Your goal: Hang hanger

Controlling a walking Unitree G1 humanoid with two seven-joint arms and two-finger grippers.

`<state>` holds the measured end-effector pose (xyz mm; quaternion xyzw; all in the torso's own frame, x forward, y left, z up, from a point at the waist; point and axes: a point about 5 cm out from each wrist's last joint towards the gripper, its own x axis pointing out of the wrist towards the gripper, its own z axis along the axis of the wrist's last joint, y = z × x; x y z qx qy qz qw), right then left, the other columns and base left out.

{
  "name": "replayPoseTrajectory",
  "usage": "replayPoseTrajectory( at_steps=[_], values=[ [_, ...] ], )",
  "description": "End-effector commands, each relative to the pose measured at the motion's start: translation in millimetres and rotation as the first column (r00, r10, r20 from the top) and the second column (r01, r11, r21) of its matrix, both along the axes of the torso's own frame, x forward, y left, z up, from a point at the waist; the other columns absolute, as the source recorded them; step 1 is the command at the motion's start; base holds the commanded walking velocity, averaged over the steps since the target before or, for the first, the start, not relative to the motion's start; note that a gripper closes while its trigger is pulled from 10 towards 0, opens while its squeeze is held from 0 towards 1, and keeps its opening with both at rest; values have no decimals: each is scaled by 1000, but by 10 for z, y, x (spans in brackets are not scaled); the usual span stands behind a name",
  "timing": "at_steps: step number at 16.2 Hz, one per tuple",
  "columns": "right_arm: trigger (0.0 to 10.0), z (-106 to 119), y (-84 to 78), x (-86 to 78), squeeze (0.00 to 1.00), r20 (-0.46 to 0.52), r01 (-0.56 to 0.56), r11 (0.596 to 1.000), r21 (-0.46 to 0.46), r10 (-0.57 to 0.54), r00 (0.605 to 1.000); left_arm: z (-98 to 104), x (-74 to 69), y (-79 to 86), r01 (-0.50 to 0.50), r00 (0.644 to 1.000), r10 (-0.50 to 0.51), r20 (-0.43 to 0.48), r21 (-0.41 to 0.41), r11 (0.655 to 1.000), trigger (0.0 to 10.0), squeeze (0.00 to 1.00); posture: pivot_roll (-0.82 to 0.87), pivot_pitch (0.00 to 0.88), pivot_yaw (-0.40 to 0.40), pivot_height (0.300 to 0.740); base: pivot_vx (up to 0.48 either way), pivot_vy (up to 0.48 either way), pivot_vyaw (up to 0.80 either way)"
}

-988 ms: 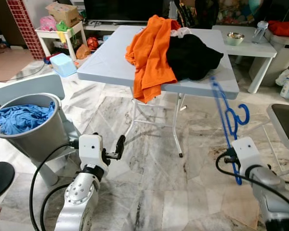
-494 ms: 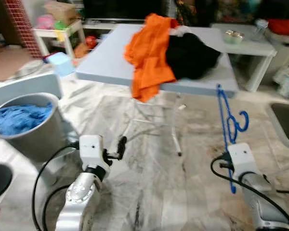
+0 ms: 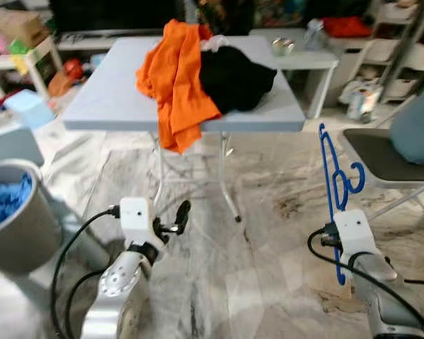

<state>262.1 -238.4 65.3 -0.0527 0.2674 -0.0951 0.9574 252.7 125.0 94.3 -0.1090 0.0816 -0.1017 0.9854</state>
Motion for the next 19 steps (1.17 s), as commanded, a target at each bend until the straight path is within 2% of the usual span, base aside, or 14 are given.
replayPoseTrajectory(
  at_steps=[1,11,17,19],
  values=[
    [10000,64,-10,12,0,22,9,1000,-6,-9,1000,67,14,-11,5,1000,-5,19,-3,1000,10000,0,-142,0,12,740,0,307,-800],
    [10000,84,9,39,0,22,5,1000,-2,-5,1000,72,41,-15,10,1000,-10,-1,-17,1000,10000,0,-143,0,12,740,0,366,-782],
    [10000,74,36,40,0,13,-2,1000,-4,2,1000,66,43,-28,17,1000,-18,-10,-14,1000,10000,0,-142,0,12,740,0,480,-771],
    [10000,76,41,50,0,13,-4,1000,-6,4,1000,61,45,-43,21,1000,-21,-13,-13,1000,10000,0,-145,0,12,740,0,191,-569]
  ],
)
